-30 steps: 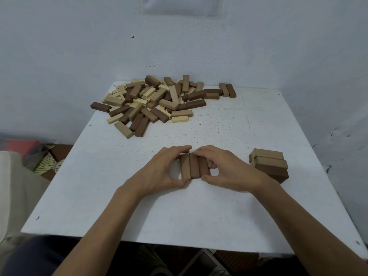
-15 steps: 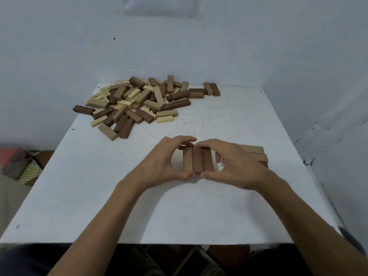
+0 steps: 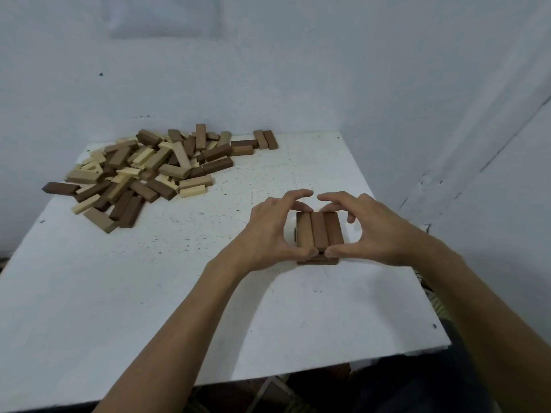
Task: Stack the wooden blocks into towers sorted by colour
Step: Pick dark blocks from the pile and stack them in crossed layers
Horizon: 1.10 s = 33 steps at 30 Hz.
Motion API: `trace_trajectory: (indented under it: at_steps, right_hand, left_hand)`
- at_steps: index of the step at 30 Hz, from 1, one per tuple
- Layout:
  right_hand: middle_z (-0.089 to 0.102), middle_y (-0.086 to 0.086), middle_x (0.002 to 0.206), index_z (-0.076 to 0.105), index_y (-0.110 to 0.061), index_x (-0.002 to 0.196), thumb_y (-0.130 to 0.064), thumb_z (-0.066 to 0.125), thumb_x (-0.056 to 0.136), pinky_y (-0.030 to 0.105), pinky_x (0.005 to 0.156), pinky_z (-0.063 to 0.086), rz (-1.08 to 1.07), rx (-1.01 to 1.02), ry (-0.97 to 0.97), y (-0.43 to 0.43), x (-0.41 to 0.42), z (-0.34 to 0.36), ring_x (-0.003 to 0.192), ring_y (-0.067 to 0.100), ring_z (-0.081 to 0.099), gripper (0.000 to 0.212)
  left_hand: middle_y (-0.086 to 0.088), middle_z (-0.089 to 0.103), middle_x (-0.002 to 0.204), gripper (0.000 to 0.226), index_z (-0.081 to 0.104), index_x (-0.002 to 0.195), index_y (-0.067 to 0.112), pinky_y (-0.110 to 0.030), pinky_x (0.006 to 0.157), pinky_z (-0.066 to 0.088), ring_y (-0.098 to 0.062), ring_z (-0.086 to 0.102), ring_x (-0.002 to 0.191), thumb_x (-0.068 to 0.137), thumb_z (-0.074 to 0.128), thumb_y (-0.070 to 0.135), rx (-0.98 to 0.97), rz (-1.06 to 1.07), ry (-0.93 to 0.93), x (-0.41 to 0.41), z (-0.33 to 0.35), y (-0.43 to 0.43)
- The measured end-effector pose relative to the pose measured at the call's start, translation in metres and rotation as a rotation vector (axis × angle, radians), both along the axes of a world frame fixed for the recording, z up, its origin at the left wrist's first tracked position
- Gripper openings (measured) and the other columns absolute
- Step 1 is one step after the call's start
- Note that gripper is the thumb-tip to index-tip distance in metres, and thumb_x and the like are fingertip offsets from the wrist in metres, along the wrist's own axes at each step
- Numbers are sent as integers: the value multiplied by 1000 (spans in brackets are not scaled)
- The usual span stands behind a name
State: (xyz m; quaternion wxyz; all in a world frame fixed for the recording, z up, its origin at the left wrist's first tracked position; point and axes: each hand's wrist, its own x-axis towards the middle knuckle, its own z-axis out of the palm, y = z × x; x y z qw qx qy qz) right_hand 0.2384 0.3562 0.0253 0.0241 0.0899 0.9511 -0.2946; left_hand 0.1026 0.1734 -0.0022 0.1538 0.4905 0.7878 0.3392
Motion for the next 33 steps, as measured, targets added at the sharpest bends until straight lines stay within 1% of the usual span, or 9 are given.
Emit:
trace_trajectory:
  at_steps: [5, 11, 16, 18, 21, 23, 25, 29, 33]
  right_hand:
    - [41, -42, 109, 29, -49, 141, -38, 79, 78, 5, 73, 30, -25, -16, -9, 3, 1, -9, 103, -6, 36, 81]
    - [41, -37, 115, 29, -47, 143, -39, 79, 78, 9, 78, 31, -33, -23, 4, 4, 1, -13, 109, 4, 36, 83]
    - [33, -43, 122, 22, -50, 147, -47, 79, 75, 27, 98, 33, -15, -13, 3, 7, 3, -11, 124, 3, 30, 92]
    - [33, -40, 130, 24, -50, 147, -53, 76, 75, 31, 104, 33, -31, -23, 28, 10, -1, -8, 128, 3, 29, 89]
    - [40, -25, 143, 33, -45, 146, -58, 67, 80, 33, 104, 39, -49, -40, 59, 14, -20, -3, 125, 3, 37, 75]
    - [46, -19, 142, 41, -40, 143, -55, 62, 86, 32, 99, 44, -52, -40, 90, 16, -42, -2, 118, 4, 46, 62]
    - [52, -14, 138, 48, -35, 139, -50, 59, 92, 31, 93, 48, -62, -19, 126, 19, -71, -4, 111, 7, 53, 51]
    - [58, -4, 132, 54, -28, 133, -38, 54, 98, 26, 86, 47, -51, 25, 169, 33, -138, -17, 102, 11, 59, 37]
    - [55, 5, 132, 51, -23, 139, -27, 49, 101, 29, 90, 42, -32, 121, 166, 50, -204, -33, 109, 21, 56, 38]
  left_hand:
    - [17, 53, 133, 90, 28, 145, 36, -34, 108, 27, -5, 39, 118, 72, 82, 37, -38, -4, -18, 1, -3, 6]
    - [13, 55, 134, 92, 29, 145, 36, -41, 109, 36, -9, 48, 125, 71, 84, 36, -17, -16, -69, -1, -8, 6]
    - [13, 47, 143, 104, 20, 149, 43, -34, 110, 34, -4, 42, 131, 68, 85, 47, -18, -23, -83, -2, -9, 4]
    - [15, 46, 144, 103, 19, 148, 46, -29, 106, 34, -2, 41, 131, 68, 83, 53, -9, -8, -109, -5, -7, 0]
    - [18, 49, 140, 87, 28, 146, 46, -25, 101, 36, 2, 44, 127, 73, 72, 65, 17, 41, -103, -18, -4, -9]
    - [22, 51, 136, 73, 39, 140, 45, -22, 95, 37, 6, 47, 120, 76, 63, 70, 11, 92, -69, -34, -3, -13]
    - [23, 53, 131, 60, 48, 134, 42, -21, 93, 38, 6, 49, 115, 81, 60, 67, 4, 132, -21, -55, -2, -13]
    - [10, 61, 128, 38, 59, 128, 27, -33, 100, 43, -8, 53, 117, 93, 61, 42, 1, 181, 198, -109, -4, -2]
    - [3, 61, 126, 35, 62, 124, 24, -49, 96, 45, -22, 55, 114, 92, 57, 39, -71, 246, 350, -171, -18, 21]
